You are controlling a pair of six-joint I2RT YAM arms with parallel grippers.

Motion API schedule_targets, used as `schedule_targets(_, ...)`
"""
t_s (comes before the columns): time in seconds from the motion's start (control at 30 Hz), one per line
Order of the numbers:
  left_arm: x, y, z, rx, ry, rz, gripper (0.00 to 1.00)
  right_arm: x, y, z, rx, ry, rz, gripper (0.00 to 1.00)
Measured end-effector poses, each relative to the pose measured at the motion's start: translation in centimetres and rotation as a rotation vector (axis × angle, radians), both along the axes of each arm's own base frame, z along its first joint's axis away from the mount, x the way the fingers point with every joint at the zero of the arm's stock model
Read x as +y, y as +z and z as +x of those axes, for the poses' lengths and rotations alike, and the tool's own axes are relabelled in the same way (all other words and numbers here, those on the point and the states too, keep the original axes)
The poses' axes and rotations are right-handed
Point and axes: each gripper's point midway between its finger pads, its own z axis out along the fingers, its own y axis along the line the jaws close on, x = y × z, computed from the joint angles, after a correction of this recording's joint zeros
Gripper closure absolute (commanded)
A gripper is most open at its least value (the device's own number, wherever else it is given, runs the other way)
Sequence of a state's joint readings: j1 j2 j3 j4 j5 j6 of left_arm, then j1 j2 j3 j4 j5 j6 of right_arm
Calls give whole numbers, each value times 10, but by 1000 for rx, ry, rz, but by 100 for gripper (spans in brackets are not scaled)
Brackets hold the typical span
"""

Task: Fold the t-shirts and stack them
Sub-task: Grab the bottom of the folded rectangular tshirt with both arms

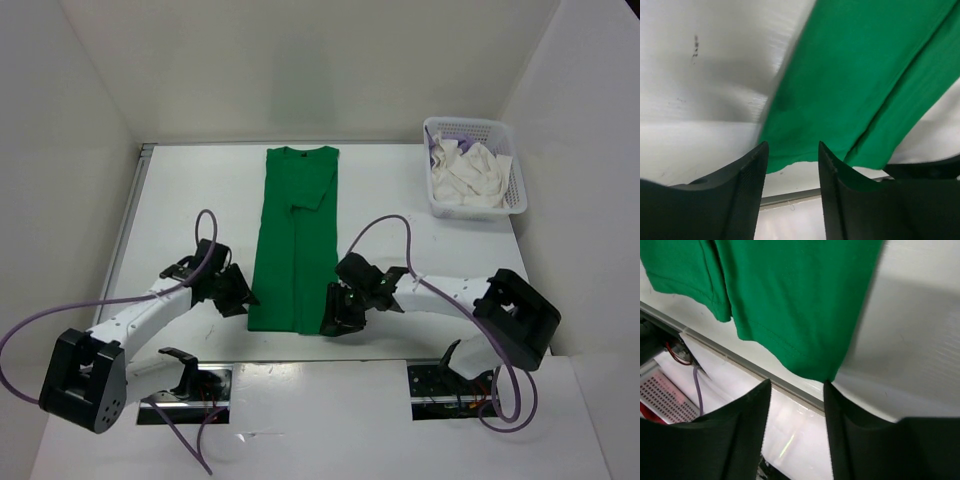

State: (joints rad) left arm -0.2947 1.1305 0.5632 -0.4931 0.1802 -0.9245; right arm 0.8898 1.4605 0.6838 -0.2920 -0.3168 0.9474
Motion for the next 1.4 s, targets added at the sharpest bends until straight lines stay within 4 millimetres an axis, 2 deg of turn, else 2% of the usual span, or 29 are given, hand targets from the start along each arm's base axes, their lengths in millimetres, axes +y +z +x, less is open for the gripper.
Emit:
schedule_targets(0.17, -3, -6, -10, 38, -3, 7, 40, -3, 13, 7, -45, -36, 26, 42)
schedule_targets(0.3, -7, -11, -18, 74, -22, 17, 40, -8, 6, 9, -40, -61, 6, 43)
schedule_targets(0.4, -10, -14, -23, 100, -32, 22, 44, -18, -9, 5, -26, -73, -33, 48)
schedule_targets(0.47, -12, -17, -28, 120, -42, 29, 51, -24, -16, 0, -8, -83, -49, 51)
schedule_targets(0.6, -11, -22, -36, 163, -59, 52, 56, -20, -17, 1, -2, -83, -33, 52)
schedule_targets(0.73, -11, -25, -45, 198, -79, 79, 56, -17, -18, 2, -1, -79, -23, 63)
schedule_targets(0.83, -13, -24, -51, 218, -85, 94, 46, -17, -21, 2, 2, -79, -29, 69)
schedule_targets(0.97, -10, -23, -50, 224, -63, 117, 41, -18, -22, 4, -10, -83, -39, 82)
schedule_targets(1.03, -8, -22, -50, 226, -50, 124, 41, -20, -23, 6, -17, -86, -46, 86)
schedule_targets(1.1, -8, -21, -49, 224, -45, 126, 47, -20, -23, 6, -22, -85, -51, 89)
schedule_targets(1.3, -13, -23, -51, 217, -34, 86, 49, -25, -24, 5, -27, -91, -58, 92)
schedule_targets(1.4, -16, -23, -52, 215, -37, 65, 56, -31, -24, 2, -34, -95, -60, 92)
